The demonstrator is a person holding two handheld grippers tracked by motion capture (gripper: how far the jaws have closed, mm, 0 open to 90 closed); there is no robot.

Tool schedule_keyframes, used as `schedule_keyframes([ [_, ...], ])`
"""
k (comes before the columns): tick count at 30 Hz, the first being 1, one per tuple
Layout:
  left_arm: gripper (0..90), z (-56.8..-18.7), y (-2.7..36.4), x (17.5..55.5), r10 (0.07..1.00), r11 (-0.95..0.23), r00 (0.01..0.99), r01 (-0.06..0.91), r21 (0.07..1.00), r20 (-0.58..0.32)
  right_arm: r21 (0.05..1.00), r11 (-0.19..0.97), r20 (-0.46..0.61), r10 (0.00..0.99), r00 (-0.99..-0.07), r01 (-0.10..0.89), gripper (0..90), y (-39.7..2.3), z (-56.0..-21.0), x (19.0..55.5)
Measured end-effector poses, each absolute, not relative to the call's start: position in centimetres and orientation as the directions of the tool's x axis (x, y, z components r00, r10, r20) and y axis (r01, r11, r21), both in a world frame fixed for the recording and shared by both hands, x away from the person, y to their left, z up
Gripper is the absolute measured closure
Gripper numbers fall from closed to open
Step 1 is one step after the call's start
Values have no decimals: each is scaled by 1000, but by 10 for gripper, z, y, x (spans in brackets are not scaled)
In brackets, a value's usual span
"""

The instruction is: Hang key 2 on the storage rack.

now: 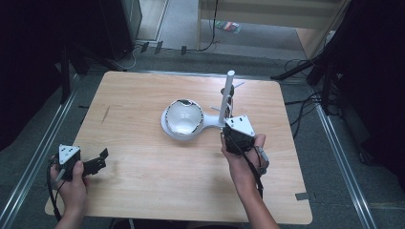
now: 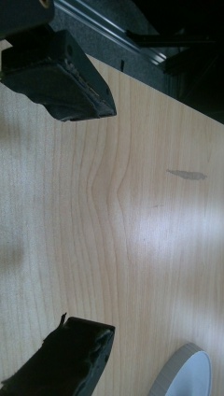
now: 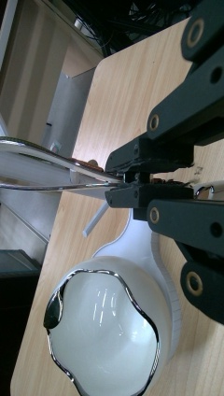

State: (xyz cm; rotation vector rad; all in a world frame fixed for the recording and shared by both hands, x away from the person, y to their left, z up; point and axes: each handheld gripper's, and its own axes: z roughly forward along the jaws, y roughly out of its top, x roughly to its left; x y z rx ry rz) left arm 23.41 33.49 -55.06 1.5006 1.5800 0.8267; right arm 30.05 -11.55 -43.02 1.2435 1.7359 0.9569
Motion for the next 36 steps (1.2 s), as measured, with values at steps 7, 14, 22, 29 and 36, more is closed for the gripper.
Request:
schedule_keyframes([
  [7,0,-551,335,234,994,88,11,480,873,-106,892,237,-164,963,-213,384,834,-118,-433,303],
  [14,0,-551,335,234,994,87,12,481,873,-105,888,236,-165,965,-206,394,834,-118,-436,305],
  [22,0,-550,335,234,994,84,14,482,872,-104,881,238,-165,965,-206,408,833,-118,-441,309],
  [29,0,-550,335,234,994,86,14,484,871,-106,873,241,-169,965,-201,424,834,-117,-446,315],
  [36,0,-550,335,234,994,87,14,484,871,-107,865,240,-165,966,-202,440,834,-119,-451,320],
])
